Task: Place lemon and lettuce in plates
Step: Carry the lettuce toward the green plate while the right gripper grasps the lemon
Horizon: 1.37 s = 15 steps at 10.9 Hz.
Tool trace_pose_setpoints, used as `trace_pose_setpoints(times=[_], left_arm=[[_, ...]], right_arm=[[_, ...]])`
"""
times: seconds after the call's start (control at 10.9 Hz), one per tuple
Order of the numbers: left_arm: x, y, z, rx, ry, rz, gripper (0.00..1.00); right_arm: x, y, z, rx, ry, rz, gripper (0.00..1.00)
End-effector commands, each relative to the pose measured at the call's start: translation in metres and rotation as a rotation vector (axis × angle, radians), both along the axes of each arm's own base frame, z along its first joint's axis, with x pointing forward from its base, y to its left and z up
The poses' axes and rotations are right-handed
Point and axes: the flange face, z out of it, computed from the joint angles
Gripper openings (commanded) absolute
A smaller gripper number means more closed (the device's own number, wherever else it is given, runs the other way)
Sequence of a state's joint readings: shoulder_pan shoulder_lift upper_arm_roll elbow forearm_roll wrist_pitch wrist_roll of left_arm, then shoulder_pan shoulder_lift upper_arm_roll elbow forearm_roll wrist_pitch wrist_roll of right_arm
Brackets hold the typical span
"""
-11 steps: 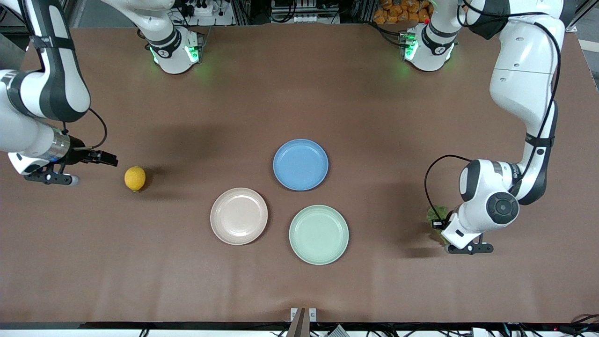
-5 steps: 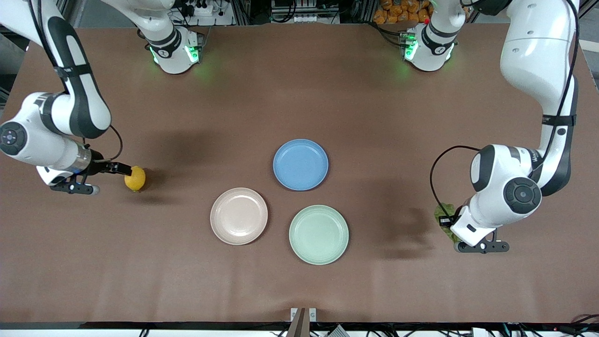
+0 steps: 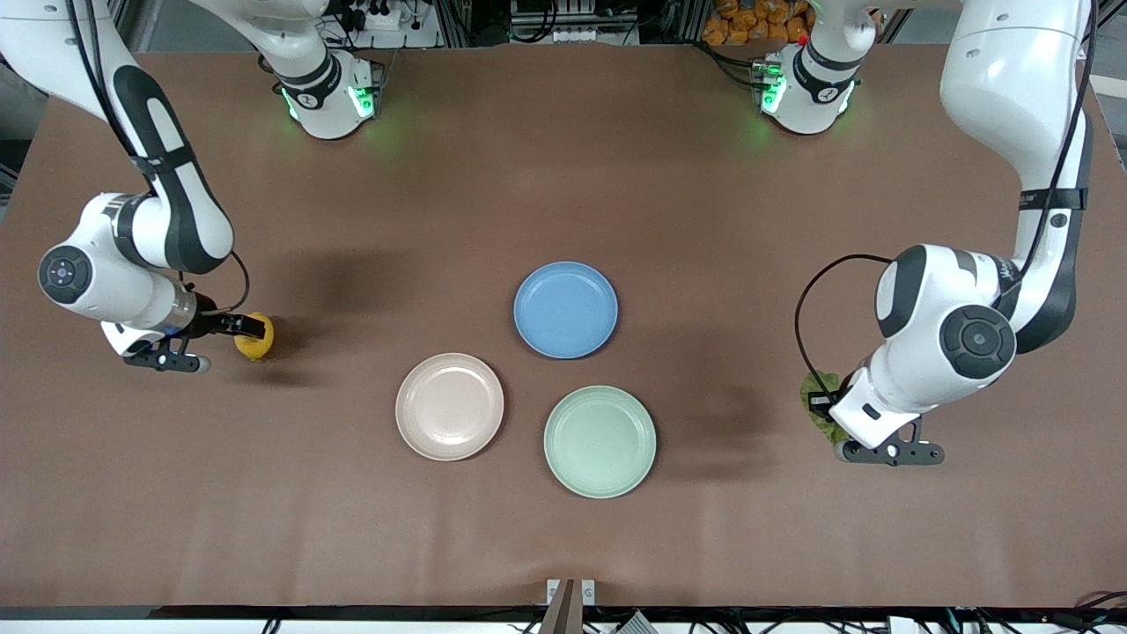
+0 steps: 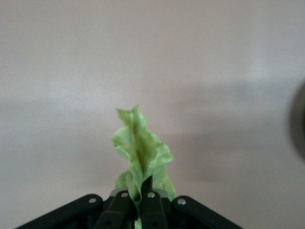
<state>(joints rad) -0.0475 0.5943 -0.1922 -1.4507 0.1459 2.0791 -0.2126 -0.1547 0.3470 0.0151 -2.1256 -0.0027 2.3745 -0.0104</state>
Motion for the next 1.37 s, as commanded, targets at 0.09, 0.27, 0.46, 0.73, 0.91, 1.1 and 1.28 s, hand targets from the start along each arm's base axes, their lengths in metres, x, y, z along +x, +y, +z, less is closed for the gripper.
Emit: trace_pose_setpoints(times=[0.09,0.27,0.46,0.73,0.91,1.1,1.28], left_arm=[[-0.017,-0.028,0.023,-0.071,0.017,0.034,0.00],[-0.025,-0.050,0.030,-0.080,0.019,0.025,0.00],[-0.033,-0.074,0.037,-0.087,0.020,0.030,0.00],[-0.057,-0.143,0.035,-0.111,0.038,0.049,0.00],[-0.078,-0.193,0.018,-0.105,0.053,0.006,0.00],[-0.084,-0.227,-0.001,-0.132,-0.002,-0.043,0.00],[-0.081,-0.241,-0.026,-0.174,-0.040,-0.056,0.00]], right_arm=[[-0.015,0.002,-0.032,0.000,-0.043,-0.009,1.00],[-0.018,0.003,-0.049,-0.002,-0.058,-0.009,1.00],[-0.019,0.004,-0.061,-0.003,-0.066,-0.010,1.00],[-0.019,0.004,-0.063,-0.003,-0.066,-0.008,1.00],[-0.019,0.005,-0.068,-0.003,-0.069,-0.008,1.00],[-0.020,0.005,-0.070,-0.004,-0.072,-0.008,0.98],[-0.020,0.003,-0.070,-0.003,-0.066,-0.008,0.73]])
